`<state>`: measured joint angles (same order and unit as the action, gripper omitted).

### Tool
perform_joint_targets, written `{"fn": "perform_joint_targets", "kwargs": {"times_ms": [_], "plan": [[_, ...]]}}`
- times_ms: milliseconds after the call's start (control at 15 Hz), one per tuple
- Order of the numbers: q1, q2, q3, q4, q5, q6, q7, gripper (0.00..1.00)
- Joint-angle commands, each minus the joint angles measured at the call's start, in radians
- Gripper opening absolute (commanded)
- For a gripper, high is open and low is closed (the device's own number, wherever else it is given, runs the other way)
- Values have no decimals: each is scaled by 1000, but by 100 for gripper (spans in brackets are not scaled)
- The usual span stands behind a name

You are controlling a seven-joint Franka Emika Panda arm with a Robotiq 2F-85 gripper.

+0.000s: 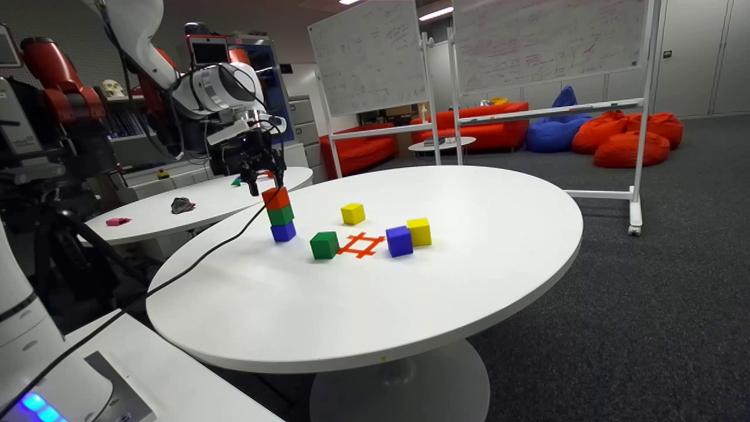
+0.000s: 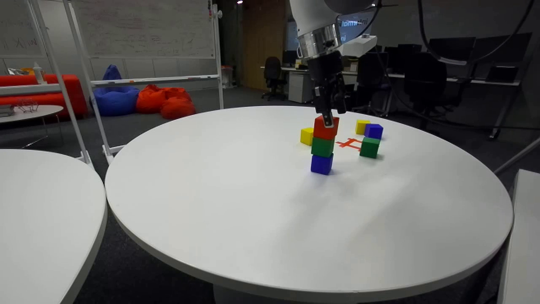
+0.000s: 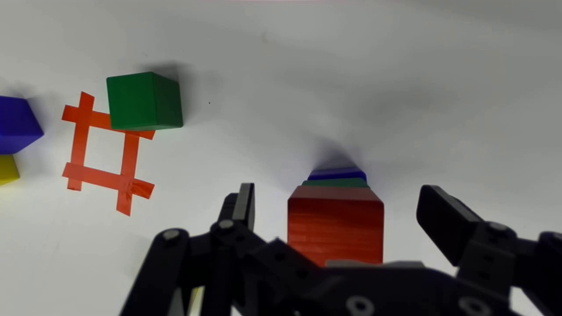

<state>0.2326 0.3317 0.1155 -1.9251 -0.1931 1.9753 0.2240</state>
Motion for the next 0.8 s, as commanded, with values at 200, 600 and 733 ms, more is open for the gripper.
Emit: {"fn": "perform_joint_targets", "kwargs": {"times_ms": [200, 600, 733], "plan": [[-1, 1, 1, 2, 0, -2, 0, 100], [-4, 2, -1, 5, 1, -4, -6, 100], [-9, 13, -1, 16, 8, -5, -17, 100]]}}
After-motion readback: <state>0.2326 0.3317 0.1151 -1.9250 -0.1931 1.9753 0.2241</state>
